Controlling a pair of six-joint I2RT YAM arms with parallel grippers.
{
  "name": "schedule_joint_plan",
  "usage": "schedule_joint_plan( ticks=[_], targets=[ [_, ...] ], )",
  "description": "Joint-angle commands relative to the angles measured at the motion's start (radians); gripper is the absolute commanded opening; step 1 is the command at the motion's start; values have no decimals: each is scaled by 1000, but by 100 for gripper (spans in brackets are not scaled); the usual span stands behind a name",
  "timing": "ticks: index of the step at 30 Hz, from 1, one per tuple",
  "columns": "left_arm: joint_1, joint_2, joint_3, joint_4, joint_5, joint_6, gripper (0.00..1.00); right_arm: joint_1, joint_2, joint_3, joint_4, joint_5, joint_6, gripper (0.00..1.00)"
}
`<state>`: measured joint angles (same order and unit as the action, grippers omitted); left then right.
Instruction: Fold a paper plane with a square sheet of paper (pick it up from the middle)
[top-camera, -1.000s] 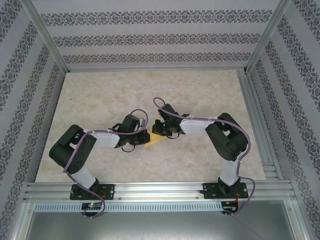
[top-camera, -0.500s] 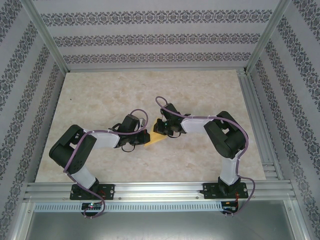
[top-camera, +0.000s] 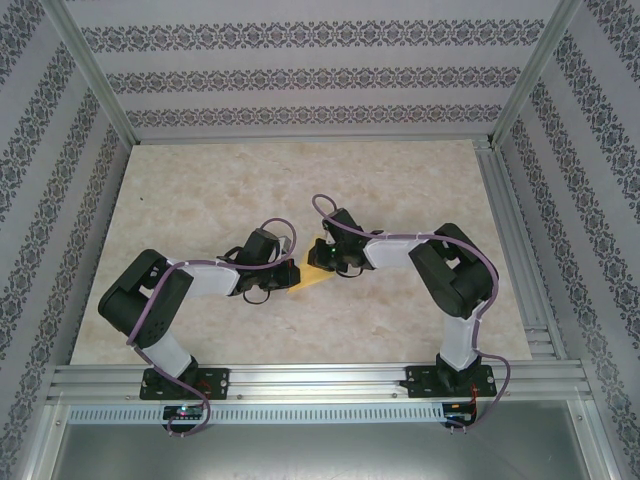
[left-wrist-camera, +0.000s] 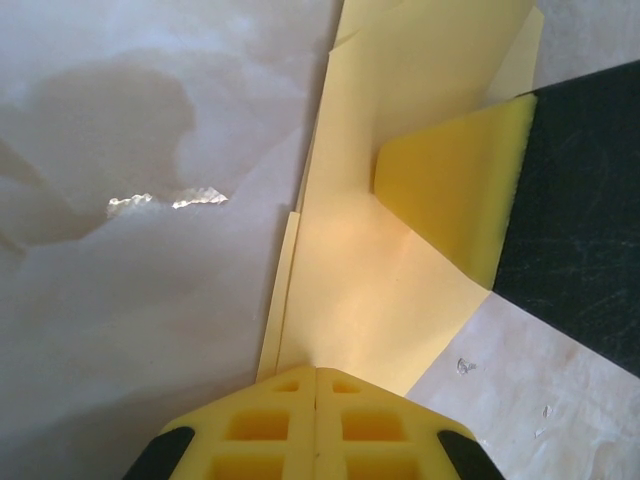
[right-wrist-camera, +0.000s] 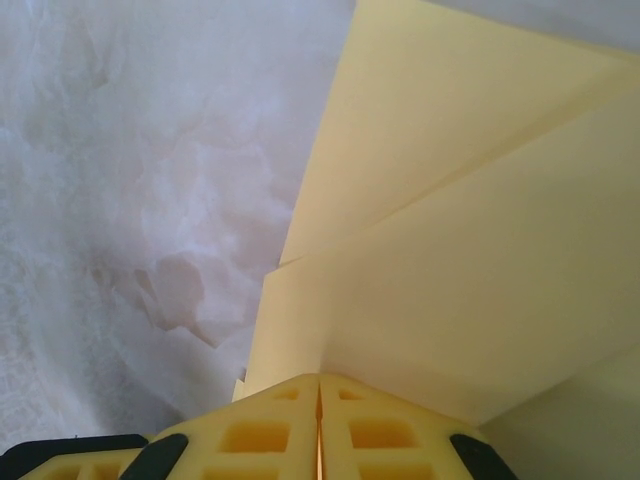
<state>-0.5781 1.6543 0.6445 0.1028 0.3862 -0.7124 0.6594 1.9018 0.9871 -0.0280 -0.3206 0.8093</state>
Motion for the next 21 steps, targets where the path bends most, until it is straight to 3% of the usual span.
schedule_joint_plan(
  ticks=[1, 21],
  targets=[
    [-6, 22, -33, -111, -39, 12, 0, -33, -25, -44, -2, 50, -6, 9],
    [-6, 19, -41, -104, -17, 27, 0, -167, -11, -68, 59, 8, -43, 12]
  ],
)
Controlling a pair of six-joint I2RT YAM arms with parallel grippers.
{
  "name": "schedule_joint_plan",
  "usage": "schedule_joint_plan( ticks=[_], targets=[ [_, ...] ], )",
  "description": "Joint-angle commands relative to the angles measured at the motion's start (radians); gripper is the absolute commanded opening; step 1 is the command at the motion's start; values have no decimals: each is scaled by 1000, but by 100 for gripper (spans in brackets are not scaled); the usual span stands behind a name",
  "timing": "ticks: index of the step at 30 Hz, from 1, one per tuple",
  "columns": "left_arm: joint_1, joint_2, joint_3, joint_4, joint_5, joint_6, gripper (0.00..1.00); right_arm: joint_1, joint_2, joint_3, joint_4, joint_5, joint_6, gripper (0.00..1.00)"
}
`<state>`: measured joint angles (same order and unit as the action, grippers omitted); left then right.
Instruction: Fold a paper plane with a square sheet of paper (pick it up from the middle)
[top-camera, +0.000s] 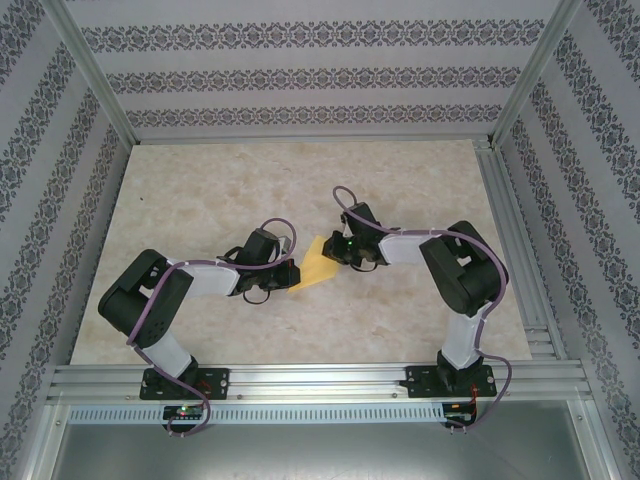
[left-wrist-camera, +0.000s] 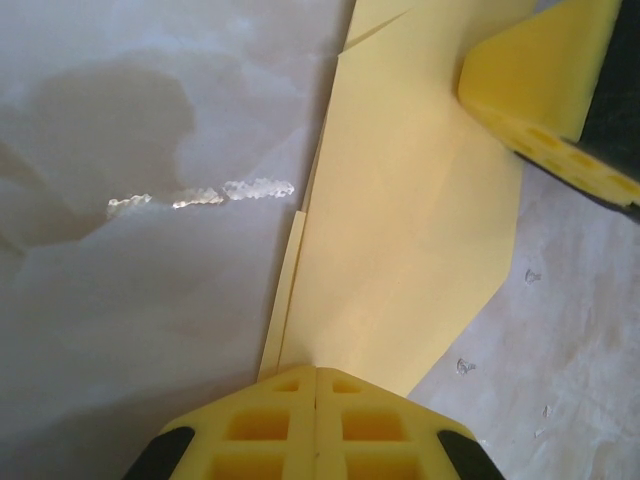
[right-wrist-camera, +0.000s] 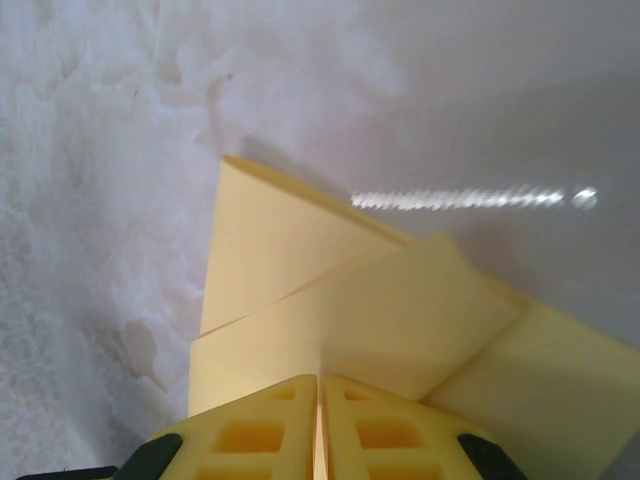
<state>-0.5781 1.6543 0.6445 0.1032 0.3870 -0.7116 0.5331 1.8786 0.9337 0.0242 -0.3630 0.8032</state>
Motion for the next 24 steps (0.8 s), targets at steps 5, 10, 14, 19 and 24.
schedule_joint_plan(
  ticks=[5, 10, 14, 19, 24],
  targets=[
    [-6, 18, -41, -103, -12, 29, 0, -104, 29, -9, 10, 40, -59, 12],
    [-6, 12, -39, -102, -4, 37, 0, -160, 13, 9, -17, 43, -78, 12],
    [-7, 11, -37, -99, 2, 37, 0, -146, -89, 38, -88, 67, -101, 13],
    [-7, 6, -35, -98, 3, 36, 0, -71, -203, 29, -152, 131, -107, 14],
    [-6, 4, -34, -100, -1, 34, 0, 51, -187, 32, -146, 132, -64, 14]
  ],
)
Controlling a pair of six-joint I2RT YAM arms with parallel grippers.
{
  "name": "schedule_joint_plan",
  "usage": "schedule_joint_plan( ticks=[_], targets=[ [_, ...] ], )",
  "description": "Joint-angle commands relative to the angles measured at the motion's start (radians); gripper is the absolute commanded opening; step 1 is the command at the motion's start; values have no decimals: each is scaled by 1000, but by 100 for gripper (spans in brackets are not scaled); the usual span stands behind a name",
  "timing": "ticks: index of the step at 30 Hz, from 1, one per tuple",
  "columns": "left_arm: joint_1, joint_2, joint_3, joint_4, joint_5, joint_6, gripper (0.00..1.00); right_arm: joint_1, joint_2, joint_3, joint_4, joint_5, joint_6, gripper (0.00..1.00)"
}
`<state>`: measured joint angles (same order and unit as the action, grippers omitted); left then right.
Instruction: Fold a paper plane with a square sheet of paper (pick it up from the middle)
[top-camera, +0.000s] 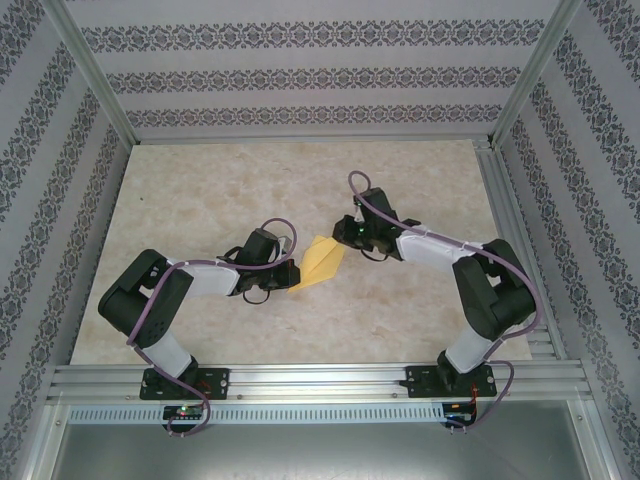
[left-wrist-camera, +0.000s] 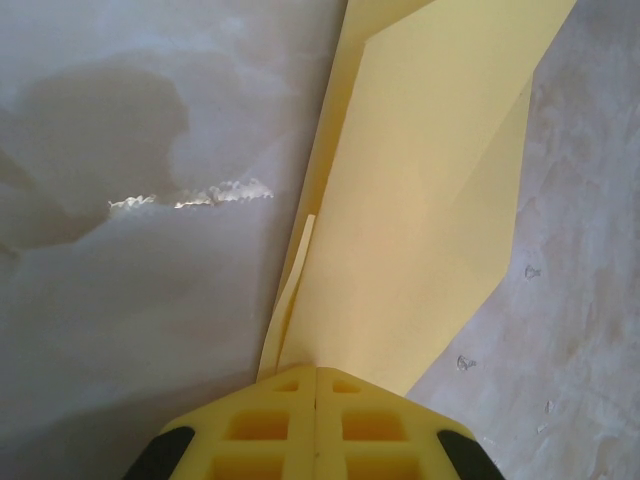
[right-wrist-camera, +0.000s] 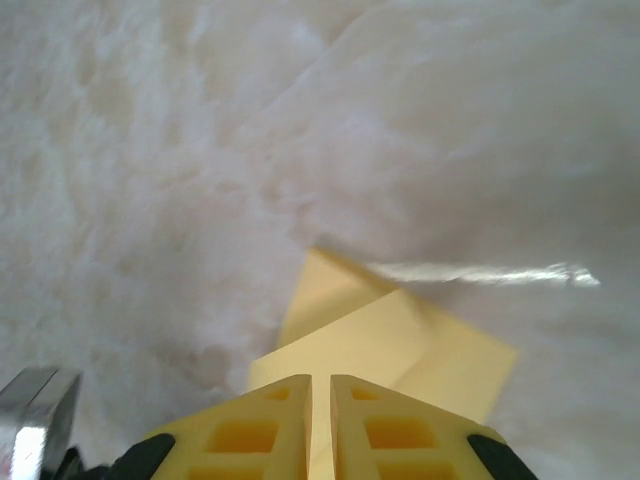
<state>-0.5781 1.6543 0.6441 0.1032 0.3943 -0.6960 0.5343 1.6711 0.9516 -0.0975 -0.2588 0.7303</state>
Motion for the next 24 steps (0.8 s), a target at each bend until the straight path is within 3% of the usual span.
schedule_joint_plan(
  ticks=[1, 6, 15, 24],
  targets=[
    [-6, 4, -34, -101, -9, 19, 0, 67, 34, 20, -22, 26, 18, 14],
    [-6, -1, -32, -101, -10, 16, 0, 136, 124, 29, 54, -21, 95, 13],
    [-6, -5, -32, -99, -5, 14, 0, 164, 209, -2, 184, -104, 176, 10],
    [-7, -2, -34, -92, -4, 11, 0, 198, 221, -8, 158, -117, 210, 10]
  ],
)
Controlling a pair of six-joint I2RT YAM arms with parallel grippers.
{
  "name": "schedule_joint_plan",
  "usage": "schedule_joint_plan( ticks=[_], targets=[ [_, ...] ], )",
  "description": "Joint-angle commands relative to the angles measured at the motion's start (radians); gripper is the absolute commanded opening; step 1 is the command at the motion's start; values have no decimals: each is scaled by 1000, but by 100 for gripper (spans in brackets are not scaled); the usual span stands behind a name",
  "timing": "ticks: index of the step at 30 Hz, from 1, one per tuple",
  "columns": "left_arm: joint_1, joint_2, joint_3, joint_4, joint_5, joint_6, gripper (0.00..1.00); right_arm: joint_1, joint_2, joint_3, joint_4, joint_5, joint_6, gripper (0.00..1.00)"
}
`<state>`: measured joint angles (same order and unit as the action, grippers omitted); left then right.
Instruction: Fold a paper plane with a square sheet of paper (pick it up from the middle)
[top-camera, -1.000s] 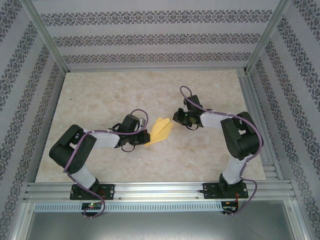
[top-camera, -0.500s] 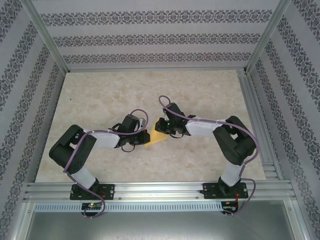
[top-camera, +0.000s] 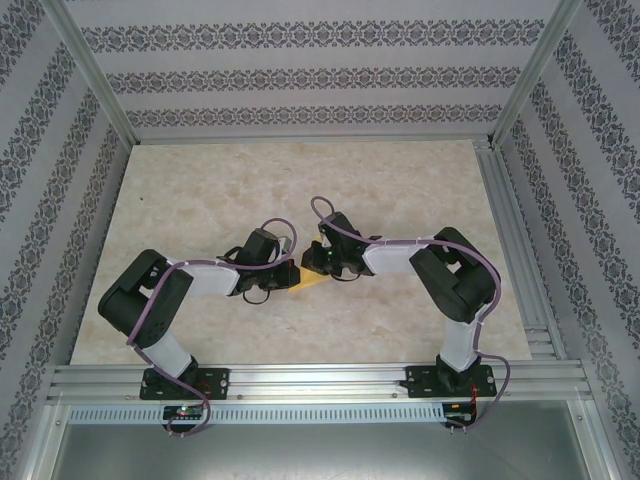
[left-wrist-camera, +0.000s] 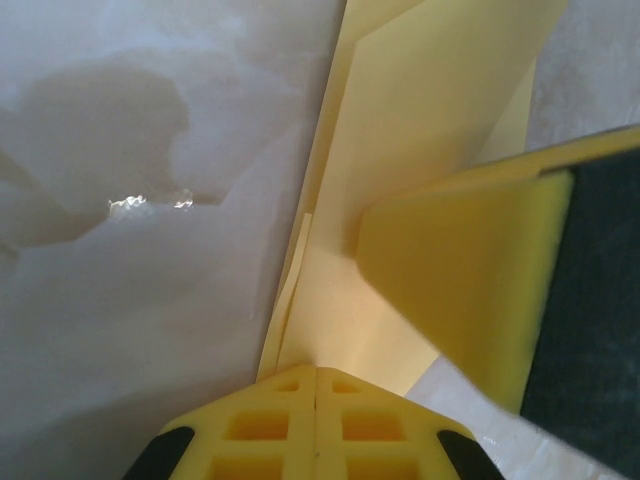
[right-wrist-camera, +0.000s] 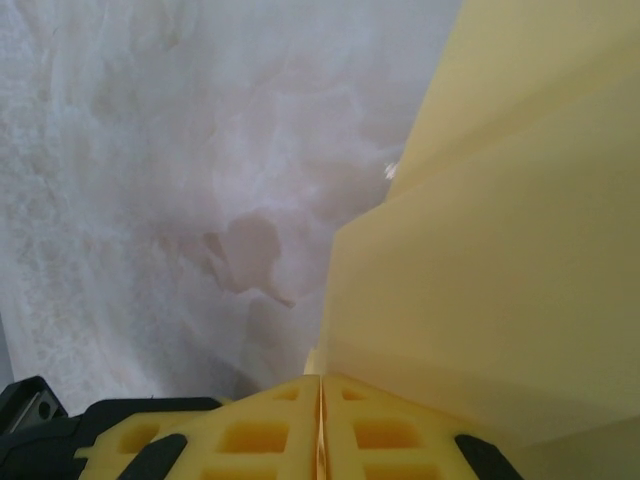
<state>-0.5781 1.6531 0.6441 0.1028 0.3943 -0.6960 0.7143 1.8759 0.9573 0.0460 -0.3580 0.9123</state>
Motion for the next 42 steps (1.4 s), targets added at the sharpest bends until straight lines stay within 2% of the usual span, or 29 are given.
schedule_joint_plan(
  ticks=[1, 9, 20, 27, 31, 42],
  targets=[
    [-6, -2, -33, -91, -4, 10, 0, 17, 22, -15, 12, -16, 31, 10],
    [-6, -39, -30, -100, 16, 11, 0, 0, 64, -18, -53, 44, 15, 8],
    [-8, -128, -38, -80, 133, 26, 17, -3, 104, -7, -93, 64, 11, 8],
    [-19, -93, -20, -143, 79, 44, 18, -3, 120, 3, -111, 67, 11, 8],
    [-19, -85, -18, -160, 19, 35, 15, -3, 121, 2, -113, 68, 10, 7],
    [-18, -132, -27, -84, -12, -4, 14, -3, 123, 1, -123, 70, 6, 8]
  ],
)
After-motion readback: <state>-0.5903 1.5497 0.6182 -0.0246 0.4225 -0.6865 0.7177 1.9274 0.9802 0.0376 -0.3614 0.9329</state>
